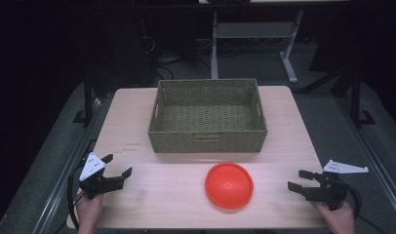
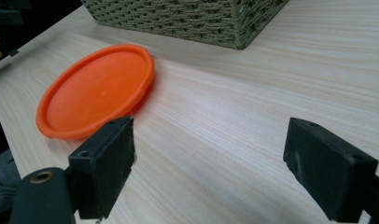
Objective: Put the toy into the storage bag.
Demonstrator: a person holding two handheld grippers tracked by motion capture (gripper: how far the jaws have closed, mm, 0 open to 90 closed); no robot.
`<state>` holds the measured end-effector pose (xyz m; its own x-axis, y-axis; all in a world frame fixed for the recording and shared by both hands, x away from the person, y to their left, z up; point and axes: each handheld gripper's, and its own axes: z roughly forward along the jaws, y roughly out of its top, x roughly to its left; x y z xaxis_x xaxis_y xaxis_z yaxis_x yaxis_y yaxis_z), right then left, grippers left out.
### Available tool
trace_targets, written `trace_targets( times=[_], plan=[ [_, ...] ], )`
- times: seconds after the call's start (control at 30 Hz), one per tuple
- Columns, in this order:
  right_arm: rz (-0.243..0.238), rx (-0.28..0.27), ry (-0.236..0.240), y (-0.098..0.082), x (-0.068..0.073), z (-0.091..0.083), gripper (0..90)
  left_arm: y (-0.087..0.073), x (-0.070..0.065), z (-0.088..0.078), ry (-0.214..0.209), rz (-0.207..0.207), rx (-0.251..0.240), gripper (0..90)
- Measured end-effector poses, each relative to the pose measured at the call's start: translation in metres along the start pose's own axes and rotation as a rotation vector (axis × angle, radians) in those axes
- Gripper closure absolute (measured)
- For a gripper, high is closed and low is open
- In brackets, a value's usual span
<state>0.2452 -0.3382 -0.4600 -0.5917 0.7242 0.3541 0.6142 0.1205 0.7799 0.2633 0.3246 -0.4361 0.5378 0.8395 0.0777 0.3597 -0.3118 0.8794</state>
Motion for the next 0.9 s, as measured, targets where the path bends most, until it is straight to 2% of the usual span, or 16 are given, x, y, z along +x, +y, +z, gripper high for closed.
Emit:
trace_targets(
  times=[0.17, 0.3, 0.57, 0.67, 0.77, 0.9],
  plan=[
    [0.013, 0.019, 0.006, 0.001, 0.001, 0.001, 16.1, -0.001, -0.004, 0.000, -0.004, 0.026, 0.005, 13.0],
    [0.012, 0.020, 0.007, 0.002, 0.003, 0.002, 16.1, 0.000, -0.003, 0.002, -0.013, 0.025, 0.006, 13.0],
    [-0.023, 0.022, 0.036, 0.009, 0.013, 0.007, 16.0, -0.001, -0.005, 0.001, -0.017, 0.025, 0.001, 13.0],
    [-0.035, 0.034, 0.042, 0.012, 0.017, 0.010, 16.0, 0.000, -0.006, 0.001, -0.013, 0.037, -0.001, 13.0],
    [-0.045, 0.033, 0.047, 0.015, 0.019, 0.013, 15.9, -0.001, -0.006, 0.002, -0.016, 0.027, 0.003, 13.0],
    [-0.046, 0.051, 0.049, 0.017, 0.022, 0.017, 15.8, -0.001, -0.006, 0.002, -0.016, 0.035, 0.000, 13.0]
  ],
)
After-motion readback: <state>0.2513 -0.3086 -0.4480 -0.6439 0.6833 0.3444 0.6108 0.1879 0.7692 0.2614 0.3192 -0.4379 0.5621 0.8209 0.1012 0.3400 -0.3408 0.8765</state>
